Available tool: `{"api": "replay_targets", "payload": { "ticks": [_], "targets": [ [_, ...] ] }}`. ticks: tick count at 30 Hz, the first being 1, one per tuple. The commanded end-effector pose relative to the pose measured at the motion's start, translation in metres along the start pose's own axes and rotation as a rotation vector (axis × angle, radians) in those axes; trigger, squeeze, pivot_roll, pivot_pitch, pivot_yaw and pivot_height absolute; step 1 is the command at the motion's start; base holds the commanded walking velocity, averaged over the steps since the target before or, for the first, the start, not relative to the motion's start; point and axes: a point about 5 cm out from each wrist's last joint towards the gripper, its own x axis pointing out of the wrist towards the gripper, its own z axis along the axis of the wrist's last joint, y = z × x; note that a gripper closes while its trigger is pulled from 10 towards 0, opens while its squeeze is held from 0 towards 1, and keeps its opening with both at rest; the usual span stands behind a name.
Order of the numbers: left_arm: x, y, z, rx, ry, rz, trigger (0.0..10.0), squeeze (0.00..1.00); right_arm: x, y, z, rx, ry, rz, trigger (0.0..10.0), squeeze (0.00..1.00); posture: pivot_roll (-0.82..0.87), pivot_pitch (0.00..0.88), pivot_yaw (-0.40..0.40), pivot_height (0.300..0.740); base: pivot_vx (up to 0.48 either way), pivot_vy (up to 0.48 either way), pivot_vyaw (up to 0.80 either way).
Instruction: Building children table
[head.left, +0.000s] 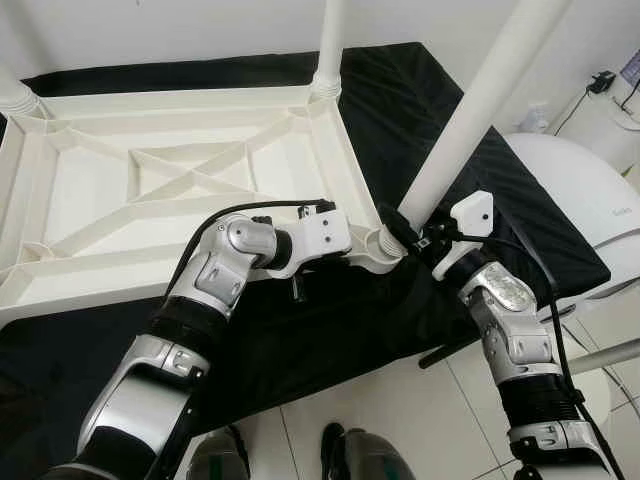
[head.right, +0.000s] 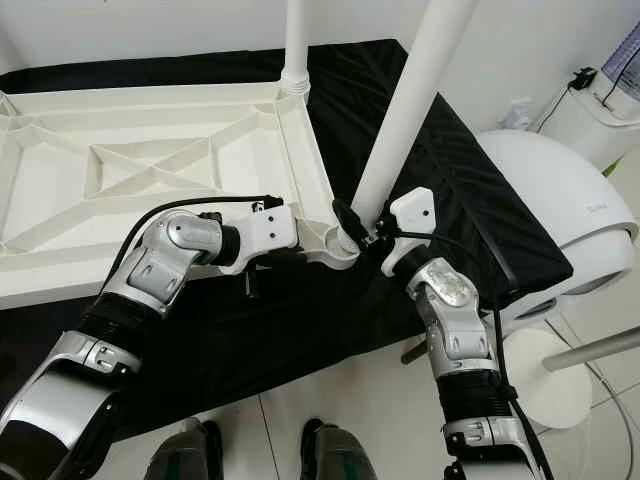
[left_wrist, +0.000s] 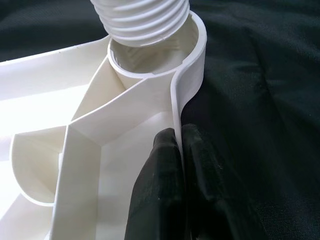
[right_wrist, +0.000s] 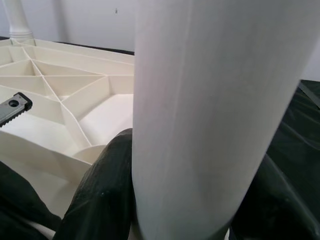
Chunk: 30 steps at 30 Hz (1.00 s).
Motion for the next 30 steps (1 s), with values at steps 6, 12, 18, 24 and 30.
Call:
{"api": "replay_targets", "payload": {
  "ticks": [6, 12, 18, 24, 30],
  "targets": [
    [0.0, 0.004, -0.018, -0.005, 0.085, 0.21, 10.0, 0.0, 0.001, 0.02, -0.024, 0.063, 0.102, 0.072, 10.0, 0.0, -0.01, 0.124, -0.049, 0.74, 0.0, 0.0, 0.0],
    [0.0, 0.004, -0.018, -0.005, 0.085, 0.214, 10.0, 0.0, 0.001, 0.024, -0.027, 0.058, 0.116, 0.09, 10.0, 0.0, 0.0, 0.116, -0.053, 0.74, 0.0, 0.0, 0.0],
    [0.0, 0.004, -0.017, -0.003, 0.082, 0.214, 10.0, 0.0, -0.005, 0.017, -0.03, 0.05, 0.134, 0.052, 10.0, 0.0, -0.01, 0.117, -0.054, 0.74, 0.0, 0.0, 0.0],
    [0.0, 0.005, -0.017, -0.002, 0.083, 0.214, 10.0, 0.0, -0.011, 0.012, -0.029, 0.052, 0.138, 0.031, 10.0, 0.0, -0.01, 0.119, -0.052, 0.74, 0.0, 0.0, 0.0],
    [0.0, 0.005, -0.017, -0.001, 0.082, 0.211, 10.0, 0.0, -0.018, 0.007, -0.025, 0.045, 0.131, 0.018, 10.0, 0.0, -0.02, 0.125, -0.045, 0.74, 0.0, 0.0, 0.0]
  ]
}}
